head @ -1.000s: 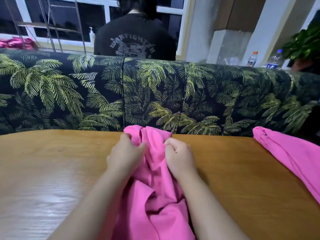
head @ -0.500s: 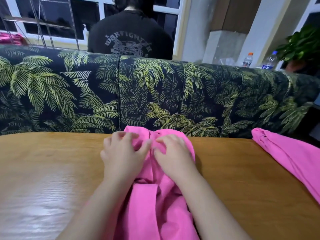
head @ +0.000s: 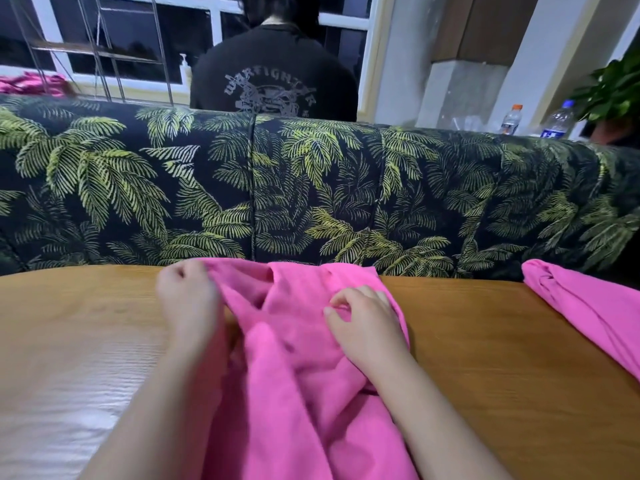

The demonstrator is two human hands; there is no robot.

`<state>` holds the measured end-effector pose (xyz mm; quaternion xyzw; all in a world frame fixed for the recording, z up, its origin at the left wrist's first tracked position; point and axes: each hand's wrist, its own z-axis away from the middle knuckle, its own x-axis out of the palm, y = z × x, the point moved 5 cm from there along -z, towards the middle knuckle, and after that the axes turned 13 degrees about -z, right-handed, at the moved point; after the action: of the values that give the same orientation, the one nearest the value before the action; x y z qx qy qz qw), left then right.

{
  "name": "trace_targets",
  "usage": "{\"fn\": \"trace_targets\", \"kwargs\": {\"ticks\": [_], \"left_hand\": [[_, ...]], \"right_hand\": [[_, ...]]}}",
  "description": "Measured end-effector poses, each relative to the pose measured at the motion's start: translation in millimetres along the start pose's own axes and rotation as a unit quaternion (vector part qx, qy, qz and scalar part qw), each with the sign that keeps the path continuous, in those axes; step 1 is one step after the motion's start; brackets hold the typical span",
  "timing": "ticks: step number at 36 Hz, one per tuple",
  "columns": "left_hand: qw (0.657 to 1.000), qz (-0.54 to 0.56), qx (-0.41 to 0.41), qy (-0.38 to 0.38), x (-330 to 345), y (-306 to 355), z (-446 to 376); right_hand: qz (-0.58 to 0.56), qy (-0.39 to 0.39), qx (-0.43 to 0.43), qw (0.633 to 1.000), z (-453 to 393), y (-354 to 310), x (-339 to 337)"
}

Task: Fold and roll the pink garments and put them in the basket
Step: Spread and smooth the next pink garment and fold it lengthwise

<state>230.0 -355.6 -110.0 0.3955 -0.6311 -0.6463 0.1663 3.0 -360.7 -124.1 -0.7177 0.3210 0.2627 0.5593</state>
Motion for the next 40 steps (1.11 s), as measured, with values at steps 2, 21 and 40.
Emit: {"fn": "trace_targets", "kwargs": {"ticks": [2,21,40], "left_hand": [[0.998,0.006,-0.06,0.013,-17,-15,-22],[0.86,-0.255,0.239,-0.373,43,42,60],[0.928,-0.237,0.204,-0.202,43,11,40]], "right_hand": [[0.015,0.006,0.012,1.0,0,3,-2],[-0.109,0.042,0.037,0.992,-2,-11,-21],[0.015,-0.098,0.03,0.995,2,-20,10]]}}
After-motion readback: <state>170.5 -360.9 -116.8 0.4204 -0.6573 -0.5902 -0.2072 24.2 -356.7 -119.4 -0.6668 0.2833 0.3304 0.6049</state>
